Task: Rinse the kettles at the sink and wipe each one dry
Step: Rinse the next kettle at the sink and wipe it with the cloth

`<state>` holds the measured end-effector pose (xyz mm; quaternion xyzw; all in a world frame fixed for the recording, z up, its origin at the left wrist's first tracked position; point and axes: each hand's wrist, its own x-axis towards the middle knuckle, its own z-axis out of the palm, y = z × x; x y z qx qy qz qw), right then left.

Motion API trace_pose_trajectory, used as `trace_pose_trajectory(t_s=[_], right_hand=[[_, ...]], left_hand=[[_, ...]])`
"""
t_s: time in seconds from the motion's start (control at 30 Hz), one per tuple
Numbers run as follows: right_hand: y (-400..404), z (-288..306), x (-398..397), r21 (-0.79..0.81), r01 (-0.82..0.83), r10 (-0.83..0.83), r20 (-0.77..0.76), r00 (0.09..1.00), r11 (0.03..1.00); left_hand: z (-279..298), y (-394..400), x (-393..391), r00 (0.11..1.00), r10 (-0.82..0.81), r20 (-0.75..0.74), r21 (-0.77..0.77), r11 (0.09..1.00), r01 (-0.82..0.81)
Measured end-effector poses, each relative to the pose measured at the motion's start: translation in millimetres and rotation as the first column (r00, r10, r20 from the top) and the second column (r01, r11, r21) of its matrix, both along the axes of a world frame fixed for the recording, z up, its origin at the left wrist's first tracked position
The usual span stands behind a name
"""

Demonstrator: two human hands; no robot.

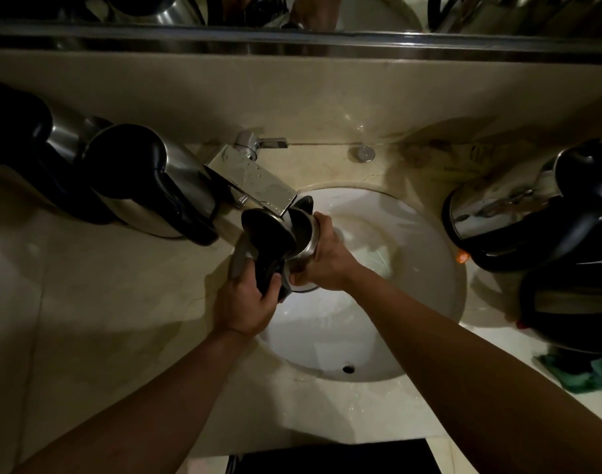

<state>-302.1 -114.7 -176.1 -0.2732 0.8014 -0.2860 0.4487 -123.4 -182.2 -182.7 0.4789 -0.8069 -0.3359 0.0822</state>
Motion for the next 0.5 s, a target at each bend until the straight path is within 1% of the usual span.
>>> trace_pose_trajectory(t_s=[0.13,0.23,0.5], right_hand=[[0.6,0.8,0.1,-0.004,0.018,-0.018,0.010,1.000,1.000],[0.8,0.6,1.5,-0.008,0.020,-0.020,0.004,1.000,1.000],[3.3,0.7,1.0,-0.011,0.024,-0.024,0.024,0.999,1.000]], left_hand=[[-0.6,1.3,0.5,1.000,-0.007,-0.022,0.004,1.000,0.007],[-0.3,1.0,0.5,1.000,0.004,0.010,0.010,1.000,-0.004],[-1.0,1.9,0.9,1.000,-0.006,0.018,-0.012,1.000,0.006]])
